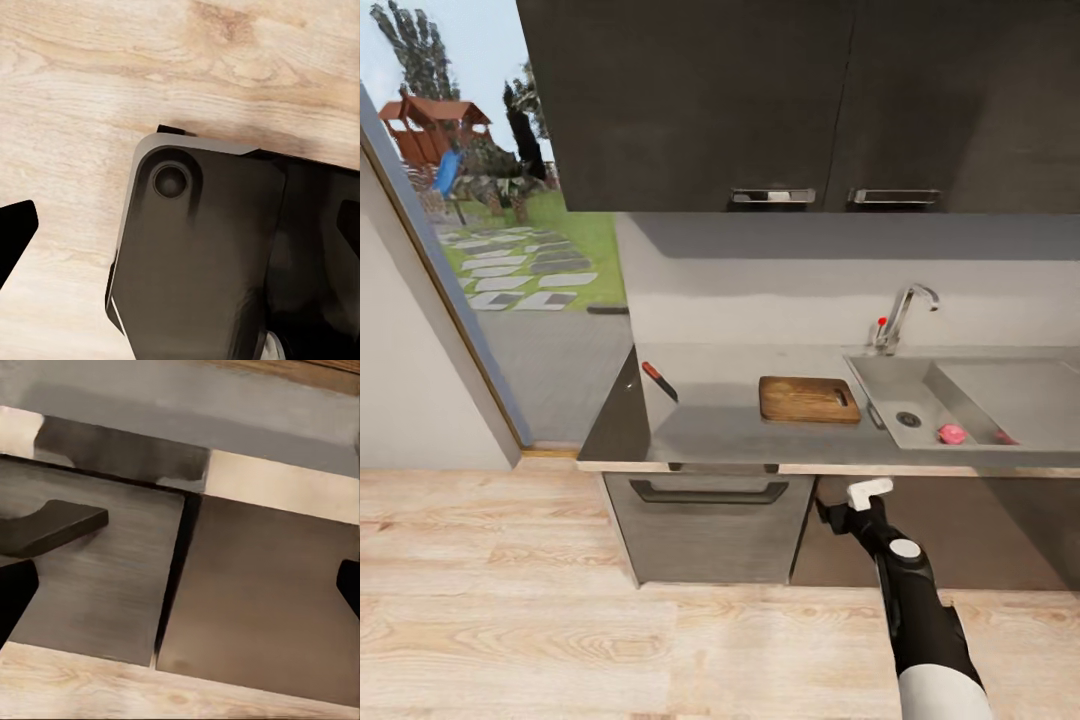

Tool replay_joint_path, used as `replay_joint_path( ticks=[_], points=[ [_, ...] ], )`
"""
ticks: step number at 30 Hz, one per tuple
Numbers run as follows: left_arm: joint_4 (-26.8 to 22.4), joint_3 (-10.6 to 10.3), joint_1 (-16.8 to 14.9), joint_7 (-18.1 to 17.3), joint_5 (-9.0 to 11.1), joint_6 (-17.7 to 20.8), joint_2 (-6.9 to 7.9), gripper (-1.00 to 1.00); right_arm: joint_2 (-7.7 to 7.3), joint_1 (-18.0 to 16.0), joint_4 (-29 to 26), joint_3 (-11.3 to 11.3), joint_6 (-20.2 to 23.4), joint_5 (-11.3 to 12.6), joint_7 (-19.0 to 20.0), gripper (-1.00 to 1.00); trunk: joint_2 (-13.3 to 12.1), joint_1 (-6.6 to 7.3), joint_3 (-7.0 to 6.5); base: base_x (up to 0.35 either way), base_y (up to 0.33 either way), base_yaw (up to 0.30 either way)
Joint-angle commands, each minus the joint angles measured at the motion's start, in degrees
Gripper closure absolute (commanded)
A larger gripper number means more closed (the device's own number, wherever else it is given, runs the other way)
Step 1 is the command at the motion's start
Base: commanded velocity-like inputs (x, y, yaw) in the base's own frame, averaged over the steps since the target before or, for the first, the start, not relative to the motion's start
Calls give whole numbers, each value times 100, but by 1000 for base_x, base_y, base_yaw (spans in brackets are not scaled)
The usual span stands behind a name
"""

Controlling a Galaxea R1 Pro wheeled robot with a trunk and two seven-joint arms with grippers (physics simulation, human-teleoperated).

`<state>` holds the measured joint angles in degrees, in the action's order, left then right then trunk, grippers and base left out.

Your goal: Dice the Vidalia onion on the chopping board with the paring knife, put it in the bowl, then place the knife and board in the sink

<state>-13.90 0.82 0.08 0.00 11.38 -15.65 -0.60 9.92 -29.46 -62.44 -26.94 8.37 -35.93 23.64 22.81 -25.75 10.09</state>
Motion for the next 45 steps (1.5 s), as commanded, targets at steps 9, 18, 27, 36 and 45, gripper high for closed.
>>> replay_joint_path(
  ticks=[9, 18, 27, 36, 45],
  points=[
    [-12, 10, 1, 0, 22, -13, -2, -100, 8, 526, 227, -161, -446, -85, 355, -100, 11, -4, 10, -2, 0, 0],
    [-14, 10, 1, 0, 22, -17, -2, -100, -410, 546, 1930, -711, -774, -89, 372, -100, 11, -4, 10, 0, 0, 0],
    [-16, 14, 1, 0, 18, -17, -2, -100, -1159, 547, 4360, -748, -2199, -97, 2, -100, 11, -4, 10, 0, 0, 0],
    [-14, 15, 1, 8, 22, -17, -2, -100, -1673, 896, 6104, -737, -2972, -83, -838, -100, 11, -4, 10, 0, 0, 0],
    [-16, 15, 1, 9, 22, -17, -6, -100, -1630, 1849, 6153, -730, -3147, -81, -1150, -100, 11, -4, 10, 0, 0, 0]
  ],
)
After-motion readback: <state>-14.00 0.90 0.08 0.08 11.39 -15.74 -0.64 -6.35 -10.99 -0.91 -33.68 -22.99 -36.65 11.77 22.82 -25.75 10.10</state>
